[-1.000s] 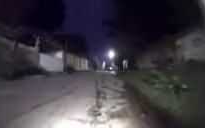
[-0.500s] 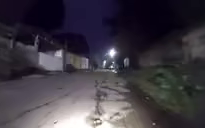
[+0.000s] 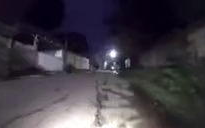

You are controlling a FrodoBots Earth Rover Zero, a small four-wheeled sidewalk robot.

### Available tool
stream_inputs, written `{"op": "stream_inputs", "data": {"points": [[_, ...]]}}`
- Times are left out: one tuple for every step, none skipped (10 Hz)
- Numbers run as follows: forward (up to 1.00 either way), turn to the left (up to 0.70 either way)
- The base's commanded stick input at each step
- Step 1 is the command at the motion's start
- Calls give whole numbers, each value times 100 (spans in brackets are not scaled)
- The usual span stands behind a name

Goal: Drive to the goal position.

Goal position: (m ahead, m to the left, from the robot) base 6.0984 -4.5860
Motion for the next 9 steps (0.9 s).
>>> {"op": "stream_inputs", "data": {"points": [[50,0],[50,0],[50,0],[50,0],[50,0],[50,0],[50,0],[50,0],[50,0]]}}
